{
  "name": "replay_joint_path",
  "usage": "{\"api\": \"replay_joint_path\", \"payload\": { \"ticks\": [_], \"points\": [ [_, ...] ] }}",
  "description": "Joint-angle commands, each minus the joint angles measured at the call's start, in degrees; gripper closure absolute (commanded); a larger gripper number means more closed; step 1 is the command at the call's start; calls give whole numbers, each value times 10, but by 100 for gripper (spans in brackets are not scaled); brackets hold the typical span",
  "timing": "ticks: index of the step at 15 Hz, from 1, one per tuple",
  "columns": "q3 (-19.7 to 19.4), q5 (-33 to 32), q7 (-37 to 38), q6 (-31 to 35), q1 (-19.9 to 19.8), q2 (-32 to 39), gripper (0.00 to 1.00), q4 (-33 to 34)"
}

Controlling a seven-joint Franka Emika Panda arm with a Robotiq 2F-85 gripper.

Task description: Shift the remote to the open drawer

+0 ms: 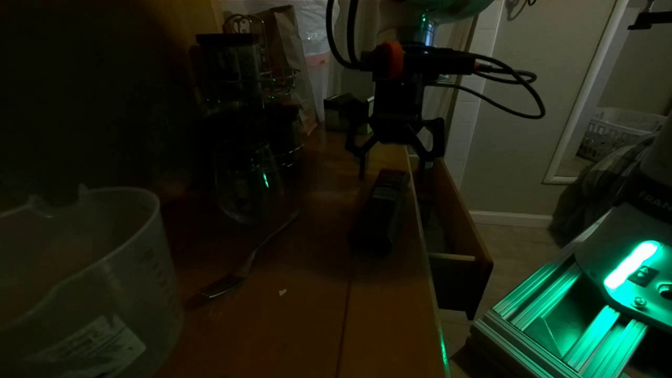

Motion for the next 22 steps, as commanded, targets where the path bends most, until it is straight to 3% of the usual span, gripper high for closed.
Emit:
{"api": "replay_joint_path", "payload": {
  "ticks": [1, 2, 3, 7, 8, 9, 10, 12, 14, 19, 22],
  "points": [
    [17, 9, 16, 50, -4, 29, 0, 0],
    [17, 19, 16, 64, -2, 35, 0, 0],
    [-60, 7, 30, 84, 73, 47, 0, 0],
    [-128, 21, 35, 117, 147, 69, 0, 0],
    [-141, 23, 36, 122, 162, 70, 9, 0],
    [-151, 27, 34, 126, 174, 70, 26, 1],
    [-159, 31, 32, 129, 186, 66, 33, 2],
    [-171, 29, 34, 130, 201, 55, 49, 4],
    [-179, -16, 59, 117, 209, 41, 62, 6],
    [-185, -138, 131, 98, 212, 27, 66, 10],
    [-201, -231, 208, 84, 192, 21, 66, 22]
  ]
}}
